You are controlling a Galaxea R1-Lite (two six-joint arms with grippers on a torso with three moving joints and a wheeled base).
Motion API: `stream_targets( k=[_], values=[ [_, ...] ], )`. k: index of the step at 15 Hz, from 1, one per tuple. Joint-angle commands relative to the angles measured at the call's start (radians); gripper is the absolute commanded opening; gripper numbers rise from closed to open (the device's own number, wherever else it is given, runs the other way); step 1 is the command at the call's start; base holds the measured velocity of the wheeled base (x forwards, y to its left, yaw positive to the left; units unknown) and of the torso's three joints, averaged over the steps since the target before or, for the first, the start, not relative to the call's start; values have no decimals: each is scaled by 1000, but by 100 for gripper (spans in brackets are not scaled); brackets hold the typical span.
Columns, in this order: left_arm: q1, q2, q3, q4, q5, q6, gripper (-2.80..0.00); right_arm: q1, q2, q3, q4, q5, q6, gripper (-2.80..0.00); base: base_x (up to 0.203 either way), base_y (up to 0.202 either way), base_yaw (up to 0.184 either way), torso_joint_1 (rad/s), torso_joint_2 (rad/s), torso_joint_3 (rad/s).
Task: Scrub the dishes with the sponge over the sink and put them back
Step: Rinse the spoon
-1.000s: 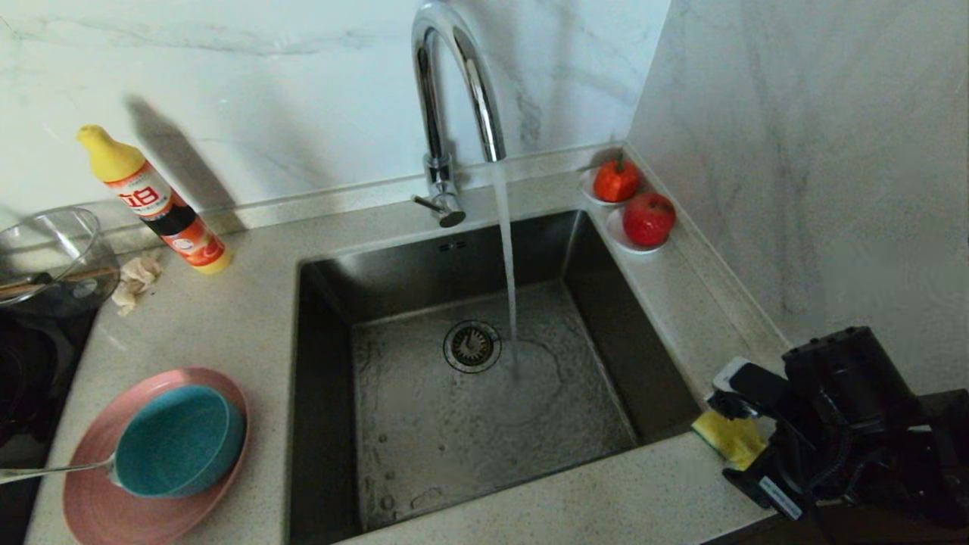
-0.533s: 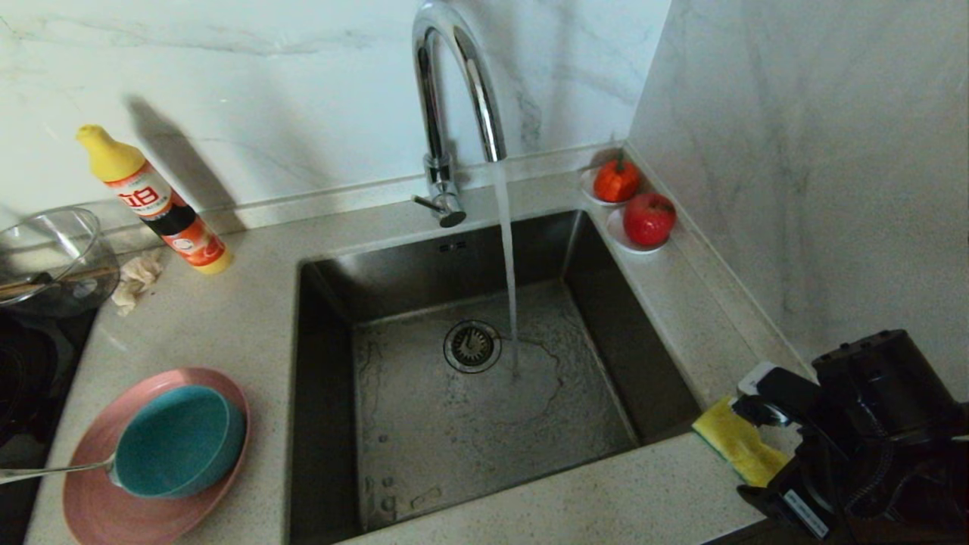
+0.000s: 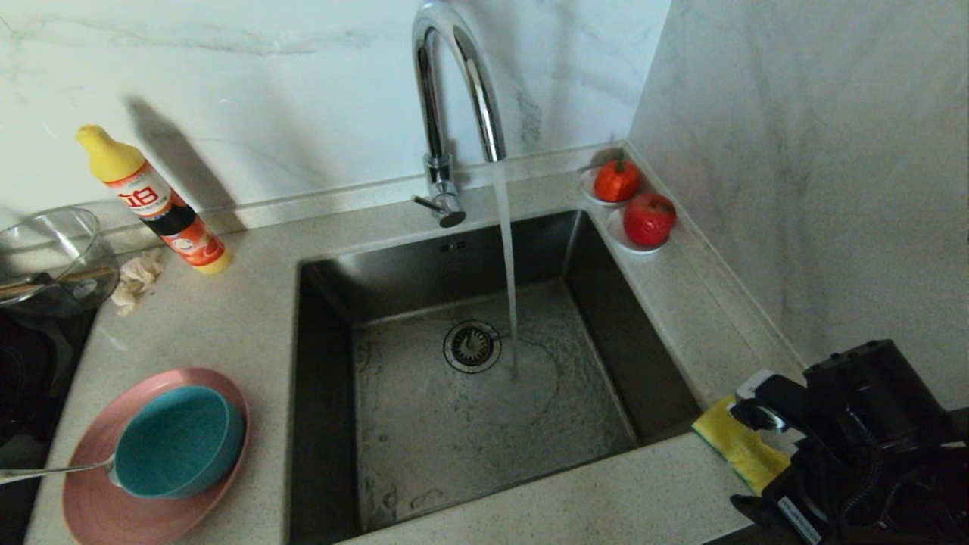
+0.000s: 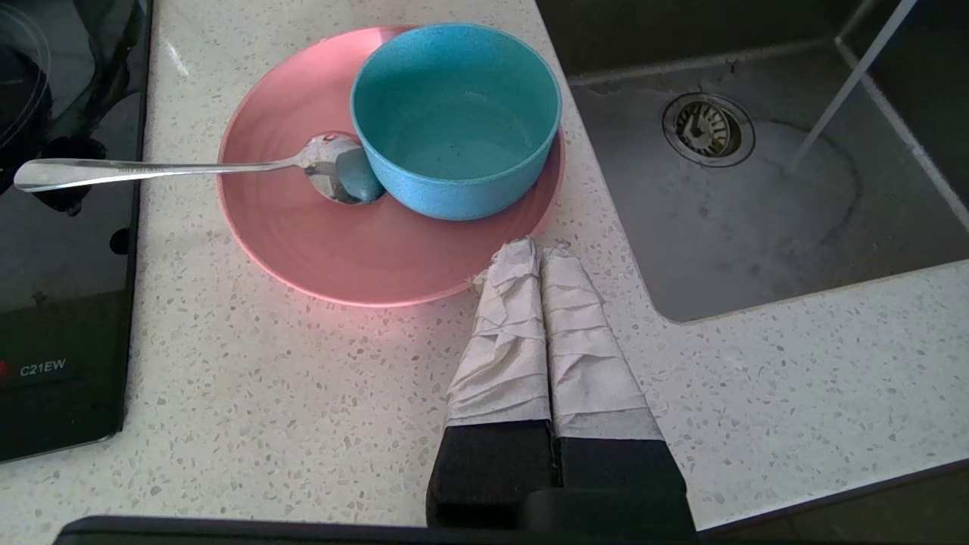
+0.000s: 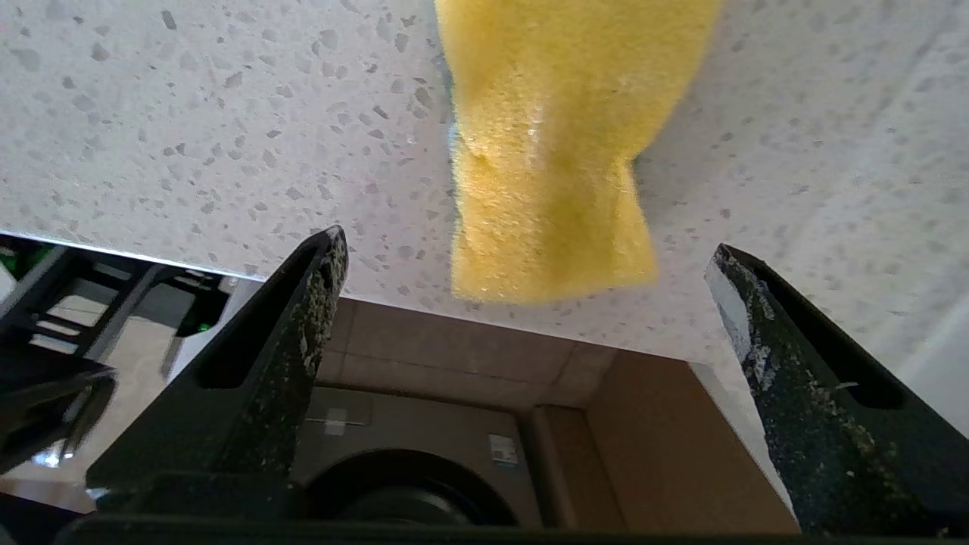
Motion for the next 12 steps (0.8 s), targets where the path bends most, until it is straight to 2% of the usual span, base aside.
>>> stream_targets(
  k=[1, 12],
  values=[
    [0, -2, 0, 0, 0, 0, -280, 0, 15, -5, -2, 0, -1, 0, 0, 0, 0, 0, 0, 0],
    [0, -2, 0, 0, 0, 0, -280, -38, 65, -2, -45, 19, 3, 0, 0, 0, 0, 0, 0, 0]
  ],
)
